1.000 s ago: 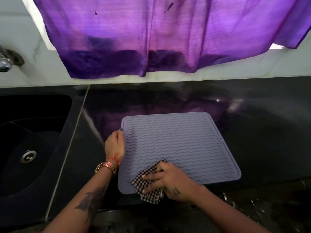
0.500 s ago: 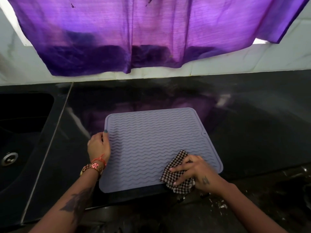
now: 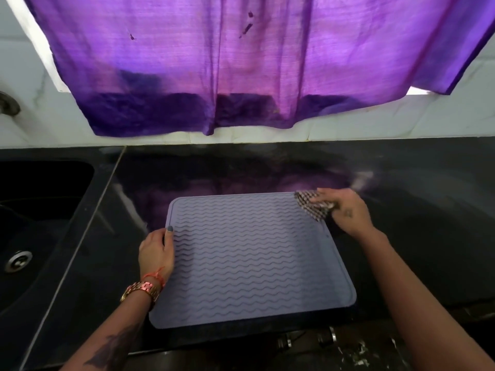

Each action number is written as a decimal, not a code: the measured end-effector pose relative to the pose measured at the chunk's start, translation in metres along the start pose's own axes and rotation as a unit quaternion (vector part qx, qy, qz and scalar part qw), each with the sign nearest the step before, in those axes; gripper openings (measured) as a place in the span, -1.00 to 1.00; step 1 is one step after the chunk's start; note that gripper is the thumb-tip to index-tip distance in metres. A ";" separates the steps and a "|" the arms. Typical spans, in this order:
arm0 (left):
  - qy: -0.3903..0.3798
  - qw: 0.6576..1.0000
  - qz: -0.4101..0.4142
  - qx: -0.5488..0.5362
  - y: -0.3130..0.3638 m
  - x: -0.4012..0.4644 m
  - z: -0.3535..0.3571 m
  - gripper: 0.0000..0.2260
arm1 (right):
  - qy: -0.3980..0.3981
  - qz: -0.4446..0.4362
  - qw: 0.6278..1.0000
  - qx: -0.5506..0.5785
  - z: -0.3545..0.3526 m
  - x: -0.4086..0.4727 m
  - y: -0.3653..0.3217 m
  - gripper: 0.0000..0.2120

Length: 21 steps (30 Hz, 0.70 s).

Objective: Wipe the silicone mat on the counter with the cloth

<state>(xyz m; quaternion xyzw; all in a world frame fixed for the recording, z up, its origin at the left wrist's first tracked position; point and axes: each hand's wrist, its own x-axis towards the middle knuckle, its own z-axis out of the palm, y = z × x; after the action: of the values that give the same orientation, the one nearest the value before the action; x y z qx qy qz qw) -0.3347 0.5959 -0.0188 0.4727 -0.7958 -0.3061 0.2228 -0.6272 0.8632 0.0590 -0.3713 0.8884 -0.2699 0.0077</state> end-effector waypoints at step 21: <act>0.024 0.999 0.012 0.022 0.004 -0.007 -0.001 -0.70 | -0.172 0.083 0.975 -0.113 0.019 -0.091 -0.015 -0.43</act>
<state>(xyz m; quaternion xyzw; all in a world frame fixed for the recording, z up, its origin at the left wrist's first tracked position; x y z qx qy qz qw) -0.3330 0.6031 -0.0156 0.4755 -0.8022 -0.2743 0.2350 -0.5470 0.9063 0.0333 -0.3358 0.9262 -0.0983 0.1405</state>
